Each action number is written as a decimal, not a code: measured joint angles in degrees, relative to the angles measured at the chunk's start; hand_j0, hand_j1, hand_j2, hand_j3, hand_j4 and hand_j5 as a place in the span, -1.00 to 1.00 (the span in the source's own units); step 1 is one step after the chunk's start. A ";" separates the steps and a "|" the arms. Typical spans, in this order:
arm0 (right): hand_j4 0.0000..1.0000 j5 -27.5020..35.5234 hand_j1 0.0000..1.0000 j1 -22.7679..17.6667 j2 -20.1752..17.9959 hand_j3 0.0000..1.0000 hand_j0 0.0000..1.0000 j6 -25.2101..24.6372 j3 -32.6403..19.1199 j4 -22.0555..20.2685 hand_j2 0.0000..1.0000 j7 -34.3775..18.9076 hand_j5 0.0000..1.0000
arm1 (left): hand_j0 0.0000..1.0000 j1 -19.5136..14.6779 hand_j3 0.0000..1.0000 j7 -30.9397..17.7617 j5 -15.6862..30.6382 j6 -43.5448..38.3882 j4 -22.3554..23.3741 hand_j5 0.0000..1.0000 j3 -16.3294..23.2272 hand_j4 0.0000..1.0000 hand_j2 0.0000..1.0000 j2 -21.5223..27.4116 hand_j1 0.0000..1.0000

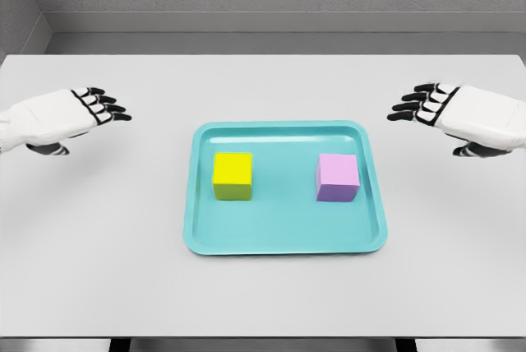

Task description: Push two cubes

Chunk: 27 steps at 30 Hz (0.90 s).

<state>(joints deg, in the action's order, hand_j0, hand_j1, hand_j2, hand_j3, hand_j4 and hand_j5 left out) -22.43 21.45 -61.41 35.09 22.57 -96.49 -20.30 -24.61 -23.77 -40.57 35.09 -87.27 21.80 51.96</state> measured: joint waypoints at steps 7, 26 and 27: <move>1.00 1.10 1.00 0.53 1.82 1.00 1.00 0.00 1.25 0.59 1.00 3.93 1.00 | 0.64 -3.69 0.64 -2.11 -2.60 0.00 0.10 0.64 4.03 0.64 0.64 -2.08 0.64; 0.29 -5.56 0.29 4.92 2.57 0.29 0.29 0.03 5.65 6.28 0.29 -8.01 0.29 | 0.48 -9.05 0.48 -5.39 -5.02 0.03 -2.58 0.48 14.30 0.48 0.48 -10.37 0.48; 0.29 -5.09 0.29 4.83 2.64 0.29 0.29 0.04 5.92 6.40 0.29 -8.02 0.29 | 0.48 -8.96 0.48 -5.37 -4.94 0.03 -3.03 0.48 14.39 0.48 0.48 -10.56 0.48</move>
<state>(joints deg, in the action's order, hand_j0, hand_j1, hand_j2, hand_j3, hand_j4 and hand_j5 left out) -27.53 26.28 -58.77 35.13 28.49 -90.09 -28.32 -33.57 -29.15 -45.51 35.12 -90.29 36.19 41.41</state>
